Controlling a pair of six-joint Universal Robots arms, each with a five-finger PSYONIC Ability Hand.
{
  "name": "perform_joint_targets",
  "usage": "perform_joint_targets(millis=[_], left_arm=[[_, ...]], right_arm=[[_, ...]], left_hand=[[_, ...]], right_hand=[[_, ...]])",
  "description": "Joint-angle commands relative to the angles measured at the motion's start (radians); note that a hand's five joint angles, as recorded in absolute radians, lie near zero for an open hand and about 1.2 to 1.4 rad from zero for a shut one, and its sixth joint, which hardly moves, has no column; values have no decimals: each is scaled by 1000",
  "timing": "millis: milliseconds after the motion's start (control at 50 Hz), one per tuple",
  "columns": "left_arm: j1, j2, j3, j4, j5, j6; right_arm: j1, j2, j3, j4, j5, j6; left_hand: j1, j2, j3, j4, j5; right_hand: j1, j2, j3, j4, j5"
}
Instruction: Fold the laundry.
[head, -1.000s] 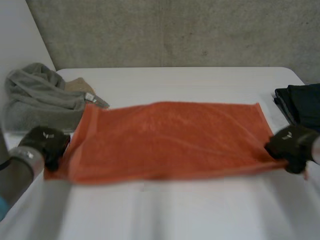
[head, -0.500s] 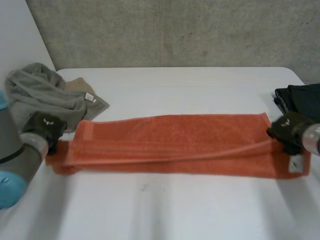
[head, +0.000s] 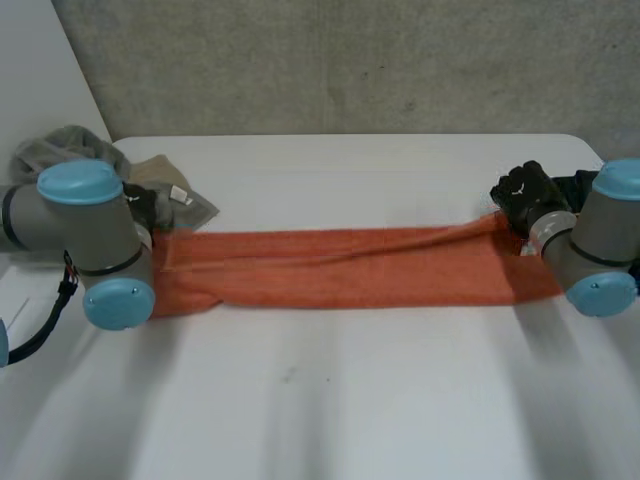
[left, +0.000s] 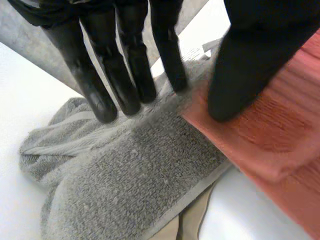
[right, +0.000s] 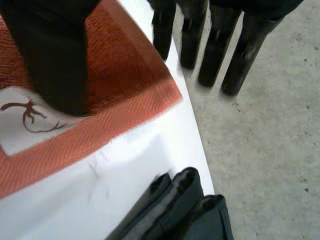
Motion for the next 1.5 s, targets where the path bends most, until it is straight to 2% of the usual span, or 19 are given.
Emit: perform_joint_targets(millis=[20,60,120,180,260,340,420,480,540,620,760,900,980,1040,1100,1180,1400,1500], left_arm=[[-55,18,-32,23,8,-11],[-66,27,-40,33,8,-13],[-65,123,-105,55,18,-13],[-65,182,-156,72,25,-8],[-72,243,-231,76,100,-2],[-71,288,-314,70,255,13],[-57,268,-330,81,295,38],[-46,228,-317,81,295,75],[1,162,-288,86,300,174],[21,118,-259,95,300,242],[27,27,-178,147,306,277],[26,-34,-31,242,301,256],[29,-92,115,325,294,179],[38,-166,262,304,266,119],[40,-205,342,209,223,112],[34,-189,316,132,223,106],[12,2,2,132,237,104],[-22,90,-119,132,320,96]], right_arm=[[27,6,-2,-49,27,10],[34,-14,5,-53,53,31],[37,-69,33,-52,92,108],[31,-138,87,-47,96,197],[27,-226,174,-43,71,260],[27,-279,249,-38,34,266],[27,-304,297,-29,22,264],[25,-307,309,-12,19,263],[27,-295,306,29,-4,261],[27,-257,285,33,-29,257],[27,-207,249,31,-16,222],[30,-207,249,30,-13,212],[33,-212,251,30,-12,212],[33,-218,256,31,-10,212],[33,-226,265,34,-9,214],[27,-244,282,39,-10,220],[-9,-303,355,76,-19,228],[-13,-315,349,105,-36,225]], left_hand=[[-690,-753,-772,-773,-765],[-690,-753,-772,-773,-765],[-690,-753,-772,-773,-765],[-690,-753,-772,-773,-765],[-690,-753,-772,-773,-765],[-690,-753,-772,-773,-765],[-690,-753,-772,-773,-765],[-689,-752,-772,-772,-764],[-686,-749,-769,-769,-761],[-681,-743,-763,-763,-755],[-672,-734,-754,-755,-747],[-631,-693,-713,-714,-706],[-587,-649,-669,-669,-662],[-575,-637,-657,-658,-650],[-575,-637,-657,-658,-650],[-581,-643,-663,-664,-656],[-595,-658,-678,-678,-670],[-607,-670,-689,-690,-682]], right_hand=[[-761,-950,-958,-963,-945],[-761,-950,-958,-963,-945],[-761,-950,-958,-963,-945],[-761,-950,-958,-963,-945],[-761,-950,-958,-963,-945],[-761,-950,-958,-963,-945],[-761,-950,-958,-963,-945],[-761,-950,-958,-963,-945],[-761,-950,-958,-963,-945],[-761,-950,-958,-963,-945],[-761,-950,-958,-963,-945],[-761,-950,-958,-963,-945],[-761,-950,-958,-963,-945],[-761,-950,-958,-963,-945],[-761,-950,-958,-963,-945],[-761,-950,-958,-963,-945],[-761,-950,-958,-963,-945],[-761,-950,-958,-963,-945]])
